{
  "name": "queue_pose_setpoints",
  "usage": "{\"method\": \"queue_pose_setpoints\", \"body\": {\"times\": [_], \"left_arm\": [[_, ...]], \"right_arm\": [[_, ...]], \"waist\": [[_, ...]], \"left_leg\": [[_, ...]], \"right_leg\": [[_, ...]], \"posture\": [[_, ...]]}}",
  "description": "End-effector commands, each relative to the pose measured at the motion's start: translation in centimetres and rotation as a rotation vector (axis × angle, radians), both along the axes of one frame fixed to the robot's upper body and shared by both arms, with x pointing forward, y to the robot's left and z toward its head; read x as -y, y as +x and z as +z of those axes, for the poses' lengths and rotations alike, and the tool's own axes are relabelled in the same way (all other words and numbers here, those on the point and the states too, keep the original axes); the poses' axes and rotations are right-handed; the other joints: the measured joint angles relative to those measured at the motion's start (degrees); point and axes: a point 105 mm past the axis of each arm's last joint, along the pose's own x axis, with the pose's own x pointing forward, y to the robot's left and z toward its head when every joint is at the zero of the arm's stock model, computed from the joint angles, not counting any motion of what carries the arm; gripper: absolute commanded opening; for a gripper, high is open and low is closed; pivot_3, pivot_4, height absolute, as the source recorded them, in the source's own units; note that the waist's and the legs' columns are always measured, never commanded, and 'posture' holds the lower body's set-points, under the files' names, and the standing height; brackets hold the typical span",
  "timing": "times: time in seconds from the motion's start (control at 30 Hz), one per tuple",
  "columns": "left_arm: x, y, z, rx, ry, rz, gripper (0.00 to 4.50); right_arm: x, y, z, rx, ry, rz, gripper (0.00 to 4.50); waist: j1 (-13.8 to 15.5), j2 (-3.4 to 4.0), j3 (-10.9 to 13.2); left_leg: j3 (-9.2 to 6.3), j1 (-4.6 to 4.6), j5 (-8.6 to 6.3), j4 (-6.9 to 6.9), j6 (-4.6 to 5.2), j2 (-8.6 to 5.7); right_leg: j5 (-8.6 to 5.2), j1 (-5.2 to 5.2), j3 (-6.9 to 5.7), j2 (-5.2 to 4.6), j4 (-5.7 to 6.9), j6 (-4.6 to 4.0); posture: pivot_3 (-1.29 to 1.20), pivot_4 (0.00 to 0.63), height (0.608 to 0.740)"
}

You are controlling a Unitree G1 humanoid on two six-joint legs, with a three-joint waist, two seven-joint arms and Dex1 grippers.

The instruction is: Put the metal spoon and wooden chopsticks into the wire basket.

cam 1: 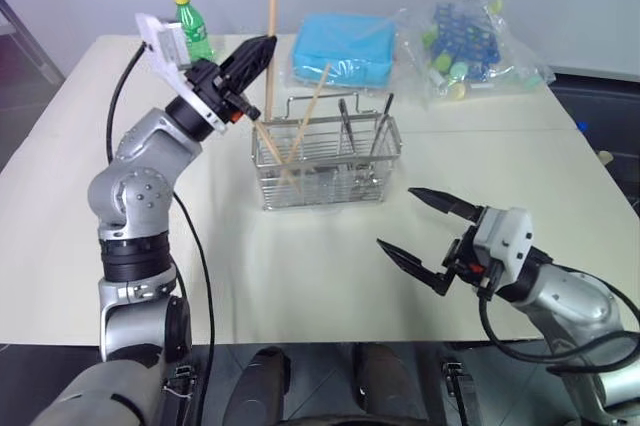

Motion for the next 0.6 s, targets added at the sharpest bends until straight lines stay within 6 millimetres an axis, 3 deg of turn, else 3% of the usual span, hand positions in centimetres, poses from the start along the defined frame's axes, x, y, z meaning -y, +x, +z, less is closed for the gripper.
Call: {"method": "queue_pose_setpoints", "body": {"times": [0.03,0.53,0.6], "left_arm": [[0.3,-0.7,0.0,0.023,0.014,-0.001,0.02],[1.3,-1.2,-3.4,-0.046,0.039,0.015,0.02],[1.4,-1.3,-3.6,-0.051,0.037,0.011,0.84]], "right_arm": [[-0.3,0.1,0.9,0.048,0.014,0.011,4.5],[-0.1,0.6,1.0,0.057,0.009,0.009,4.5],[-0.1,0.7,1.1,0.058,0.007,0.007,4.5]], "waist": [[0.05,0.0,0.0],[0.13,0.0,0.0],[0.09,0.0,0.0]], "left_leg": [[0.0,0.0,0.0,0.01,0.0,0.0],[0.0,-0.02,0.0,0.0,0.0,0.0],[0.0,-0.02,0.0,0.0,0.0,0.0]], "right_leg": [[0.0,0.0,0.0,0.0,0.0,0.0],[0.0,0.0,0.0,0.0,-0.02,0.0],[0.0,0.0,0.0,0.0,-0.02,-0.01]], "posture": [[0.0,0.15,0.74],[0.0,0.15,0.74],[0.0,0.15,0.74]]}}
